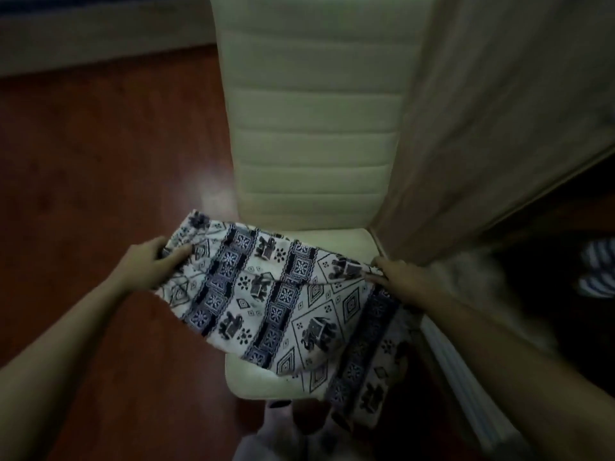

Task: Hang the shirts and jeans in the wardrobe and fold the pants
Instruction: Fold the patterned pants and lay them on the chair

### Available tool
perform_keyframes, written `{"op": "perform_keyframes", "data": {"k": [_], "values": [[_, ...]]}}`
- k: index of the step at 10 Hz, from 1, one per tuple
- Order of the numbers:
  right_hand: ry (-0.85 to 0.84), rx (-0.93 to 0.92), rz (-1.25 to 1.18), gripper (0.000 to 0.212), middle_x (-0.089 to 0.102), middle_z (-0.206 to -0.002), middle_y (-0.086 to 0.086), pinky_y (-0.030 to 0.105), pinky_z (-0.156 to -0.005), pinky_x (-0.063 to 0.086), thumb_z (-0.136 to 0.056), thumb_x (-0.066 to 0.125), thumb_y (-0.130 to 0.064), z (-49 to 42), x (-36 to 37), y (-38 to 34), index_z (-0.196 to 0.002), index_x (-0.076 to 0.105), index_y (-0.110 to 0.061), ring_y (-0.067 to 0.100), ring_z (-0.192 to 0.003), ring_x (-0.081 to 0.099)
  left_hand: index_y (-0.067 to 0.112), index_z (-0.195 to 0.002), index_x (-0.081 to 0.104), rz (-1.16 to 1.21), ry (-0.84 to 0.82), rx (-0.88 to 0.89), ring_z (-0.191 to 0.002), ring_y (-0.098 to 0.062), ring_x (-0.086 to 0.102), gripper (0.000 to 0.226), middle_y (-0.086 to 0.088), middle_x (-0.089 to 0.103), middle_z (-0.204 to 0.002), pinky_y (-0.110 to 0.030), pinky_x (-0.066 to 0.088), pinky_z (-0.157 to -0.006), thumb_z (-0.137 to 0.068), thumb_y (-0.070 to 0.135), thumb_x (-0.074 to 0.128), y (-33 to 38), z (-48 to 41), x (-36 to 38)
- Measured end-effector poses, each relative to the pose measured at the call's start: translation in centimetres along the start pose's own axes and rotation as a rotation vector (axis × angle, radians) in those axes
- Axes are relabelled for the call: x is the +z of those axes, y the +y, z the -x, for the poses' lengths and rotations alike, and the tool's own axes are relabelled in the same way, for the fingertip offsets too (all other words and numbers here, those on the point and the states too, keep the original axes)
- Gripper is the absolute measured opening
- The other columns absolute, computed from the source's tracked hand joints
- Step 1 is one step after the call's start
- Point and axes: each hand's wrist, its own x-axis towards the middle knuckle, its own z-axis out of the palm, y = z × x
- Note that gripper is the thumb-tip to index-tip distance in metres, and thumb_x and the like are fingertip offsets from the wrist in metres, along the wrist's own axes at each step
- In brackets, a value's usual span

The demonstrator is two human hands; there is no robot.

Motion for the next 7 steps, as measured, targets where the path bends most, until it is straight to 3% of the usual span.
{"op": "perform_keyframes", "data": {"k": [1,2,4,5,6,7], "values": [[0.031,-0.034,0.122,0.046,0.062,-0.092,0.014,0.037,-0.060,0.043,-0.093,0.035,-0.056,-7.2,9.2,0.7,-0.098,0.045,-0.012,0.029,-0.081,0.061,0.020,-0.081,0.055,0.044,-0.079,-0.108,-0.062,-0.024,0.066,0.055,-0.003,0.067,-0.069,-0.041,0.058,-0.064,-0.081,0.074,0.043,-1.3,0.7,6.9],[0.111,-0.037,0.143,0.041,0.063,-0.092,0.013,0.035,-0.059,0.036,-0.096,0.035,-0.050,-10.8,12.3,1.1,-0.096,0.047,-0.010,0.029,-0.079,0.060,0.015,-0.082,0.054,0.110,-0.017,-0.167,-0.063,-0.028,0.065,0.054,-0.008,0.067,-0.070,-0.044,0.058,-0.065,-0.084,0.069,0.045,-2.2,0.4,9.8],[0.388,0.035,0.177,0.034,0.063,-0.111,0.009,0.042,-0.093,0.032,-0.093,0.048,-0.041,-13.2,14.5,0.6,-0.111,0.055,-0.013,0.029,-0.104,0.057,0.007,-0.100,0.052,0.267,-0.011,-0.274,-0.062,-0.027,0.061,0.049,-0.020,0.066,-0.088,-0.032,0.053,-0.058,-0.087,0.055,0.050,-2.5,0.4,11.2],[0.553,-0.009,0.075,0.046,0.056,-0.131,0.015,0.049,-0.102,0.034,-0.091,0.049,-0.038,-9.6,16.7,0.0,-0.125,0.054,-0.006,0.031,-0.122,0.051,0.009,-0.102,0.049,0.224,-0.053,-0.270,-0.072,-0.029,0.062,0.044,-0.017,0.063,-0.096,-0.037,0.054,-0.064,-0.085,0.048,0.060,1.4,1.4,9.0],[0.481,0.004,-0.053,0.055,0.042,-0.145,0.016,0.049,-0.109,0.029,-0.095,0.036,-0.041,-7.2,17.8,-0.6,-0.136,0.044,-0.005,0.031,-0.135,0.038,0.009,-0.099,0.047,0.170,-0.103,-0.204,-0.072,-0.027,0.060,0.039,-0.014,0.061,-0.094,-0.032,0.050,-0.060,-0.083,0.040,0.067,5.6,2.2,7.8],[0.378,0.109,-0.154,0.065,0.021,-0.155,0.014,0.045,-0.117,0.012,-0.093,0.017,-0.044,-4.8,19.4,-1.0,-0.145,0.030,-0.006,0.028,-0.144,0.018,0.010,-0.104,0.044,0.033,0.010,-0.111,-0.087,-0.030,0.059,0.041,-0.015,0.059,-0.103,-0.035,0.050,-0.076,-0.084,0.041,0.063,13.2,3.9,10.5]]}}
